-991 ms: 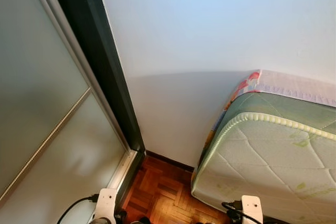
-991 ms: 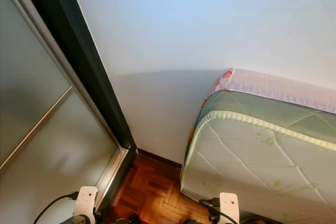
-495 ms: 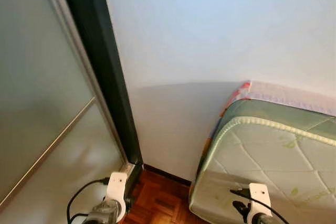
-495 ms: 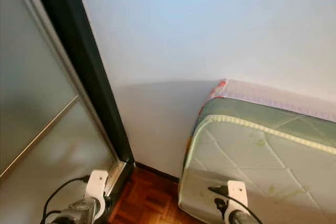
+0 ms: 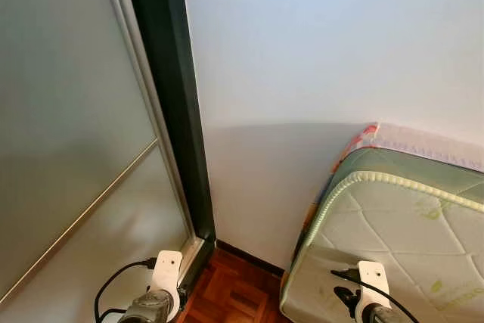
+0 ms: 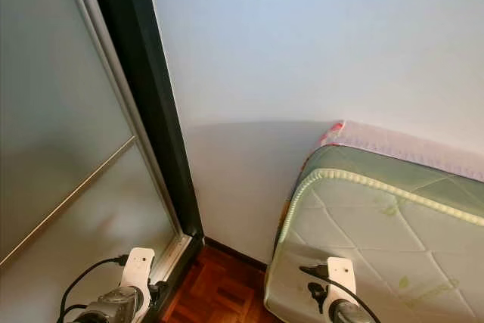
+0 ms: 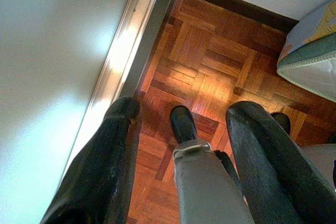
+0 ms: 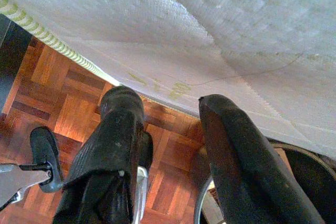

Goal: Clean up the room

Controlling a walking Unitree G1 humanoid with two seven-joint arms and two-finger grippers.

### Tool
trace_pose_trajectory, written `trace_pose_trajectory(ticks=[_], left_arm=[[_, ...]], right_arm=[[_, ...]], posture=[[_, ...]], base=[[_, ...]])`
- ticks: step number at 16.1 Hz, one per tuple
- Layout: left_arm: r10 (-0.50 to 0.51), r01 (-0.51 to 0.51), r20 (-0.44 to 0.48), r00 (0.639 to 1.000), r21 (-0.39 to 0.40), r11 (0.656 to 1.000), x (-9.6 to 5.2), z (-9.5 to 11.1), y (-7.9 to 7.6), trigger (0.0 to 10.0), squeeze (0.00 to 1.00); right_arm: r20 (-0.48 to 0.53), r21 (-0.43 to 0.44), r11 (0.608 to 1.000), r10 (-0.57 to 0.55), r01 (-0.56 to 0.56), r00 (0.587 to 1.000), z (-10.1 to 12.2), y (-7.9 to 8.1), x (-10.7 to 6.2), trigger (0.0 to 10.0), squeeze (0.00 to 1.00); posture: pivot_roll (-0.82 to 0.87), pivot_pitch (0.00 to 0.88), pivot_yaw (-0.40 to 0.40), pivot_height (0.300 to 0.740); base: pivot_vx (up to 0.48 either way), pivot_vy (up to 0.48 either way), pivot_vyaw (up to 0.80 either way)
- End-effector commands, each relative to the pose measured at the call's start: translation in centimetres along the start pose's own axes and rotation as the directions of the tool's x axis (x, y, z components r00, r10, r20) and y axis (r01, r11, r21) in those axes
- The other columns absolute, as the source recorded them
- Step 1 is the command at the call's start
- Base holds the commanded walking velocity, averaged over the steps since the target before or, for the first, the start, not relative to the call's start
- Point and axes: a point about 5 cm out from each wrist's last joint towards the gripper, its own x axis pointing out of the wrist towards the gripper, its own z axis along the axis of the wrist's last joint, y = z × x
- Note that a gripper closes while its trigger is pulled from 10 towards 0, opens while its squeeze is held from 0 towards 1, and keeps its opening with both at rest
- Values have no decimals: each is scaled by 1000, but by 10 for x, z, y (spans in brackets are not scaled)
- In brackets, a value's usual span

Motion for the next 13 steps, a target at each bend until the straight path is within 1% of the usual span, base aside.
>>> trace_pose_trajectory(ticks=[1, 2, 8, 13], left_arm=[[5, -5, -26, 1000, 3, 1000, 0, -6, 1, 10000, 0], [-5, 5, -22, 1000, 17, 1000, 0, -5, 0, 10000, 0], [-14, 14, -23, 1000, 12, 1000, -1, -6, 0, 10000, 0], [-22, 22, -34, 999, 9, 1000, -1, -12, -1, 10000, 0]], right_arm=[[-10, 11, 1000, -1, 1, 1000, -2, -1, 0, 10000, 0], [-9, 9, 1000, 2, -2, 1000, -2, -1, 0, 10000, 0], [-4, 12, 1000, 8, -8, 1000, -2, 0, 0, 10000, 0], [-23, 2, 1000, 14, -14, 1000, -7, 0, -1, 10000, 0]], posture=[[-74, 0, -13, 740], [-75, 0, -17, 740], [-81, 0, -12, 740], [-85, 0, -3, 740]], base=[[0, 0, 0], [0, 0, 0], [0, 0, 0], [0, 0, 0]])
